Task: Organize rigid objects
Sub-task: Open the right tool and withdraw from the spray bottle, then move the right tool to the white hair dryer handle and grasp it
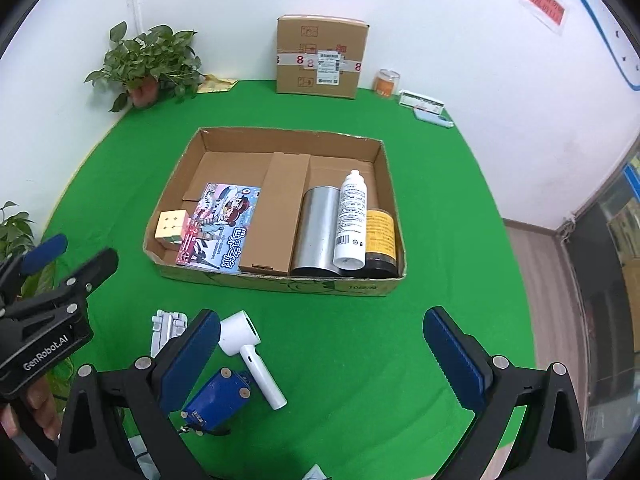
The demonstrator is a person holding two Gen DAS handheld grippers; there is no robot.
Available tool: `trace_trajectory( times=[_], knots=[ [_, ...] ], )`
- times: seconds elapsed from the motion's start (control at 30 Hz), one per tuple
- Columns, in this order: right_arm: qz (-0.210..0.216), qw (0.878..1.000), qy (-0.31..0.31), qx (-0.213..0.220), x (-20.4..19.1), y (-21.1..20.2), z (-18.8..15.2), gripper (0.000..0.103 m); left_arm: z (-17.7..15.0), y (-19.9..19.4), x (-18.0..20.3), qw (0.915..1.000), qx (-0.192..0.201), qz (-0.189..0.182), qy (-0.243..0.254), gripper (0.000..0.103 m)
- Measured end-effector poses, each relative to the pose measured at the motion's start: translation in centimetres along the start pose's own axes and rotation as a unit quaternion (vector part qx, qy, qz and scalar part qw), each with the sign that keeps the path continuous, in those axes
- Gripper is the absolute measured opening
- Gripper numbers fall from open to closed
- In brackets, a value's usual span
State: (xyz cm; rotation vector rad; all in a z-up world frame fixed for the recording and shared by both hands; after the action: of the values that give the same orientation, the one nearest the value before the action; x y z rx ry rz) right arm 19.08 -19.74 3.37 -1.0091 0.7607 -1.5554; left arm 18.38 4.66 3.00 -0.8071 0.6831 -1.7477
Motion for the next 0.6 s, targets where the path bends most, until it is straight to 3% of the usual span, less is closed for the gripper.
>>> trace_trajectory(
  times=[0.13, 0.3, 0.43, 0.6],
  knots=[
    [-0.017, 1.0, 0.002, 0.026, -0.8, -1.6, -0.2, 0.102, 0.0, 0.2, -1.4, 0.9997, -0.003, -0.018, -0.014, 0.083],
    [-0.008, 1.0, -0.016, 0.023, -2.5, -2.2, -1.2, 0.102, -0.6, 0.8, -2.3, 0.9993, -0.019, -0.023, -0.022, 0.083],
    [0.021, 1.0, -0.02, -0.003, -3.3, -0.5, -2.1, 0.102, -2.2, 1.4, -3.0, 0.9975, -0.062, -0.017, -0.03, 0.082],
    [0.053, 0.997, -0.026, -0.053, -3.6, 4.5, -3.2, 0.102, -3.3, 0.9, -4.9, 0.9963, -0.078, 0.014, -0.033, 0.082]
  ],
)
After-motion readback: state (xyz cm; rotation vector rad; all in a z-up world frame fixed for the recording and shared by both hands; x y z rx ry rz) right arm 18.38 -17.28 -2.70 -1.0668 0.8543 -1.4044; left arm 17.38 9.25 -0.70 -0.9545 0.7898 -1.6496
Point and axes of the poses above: each gripper's, at about its wrist camera, not at the fingertips, and y roughly the way its jaws point, x to its right, z to its top, the point moved 4 cm from there along y, roughly the way its jaws point, and after that the axes turned 11 degrees about -y, right-handed, at the moved point
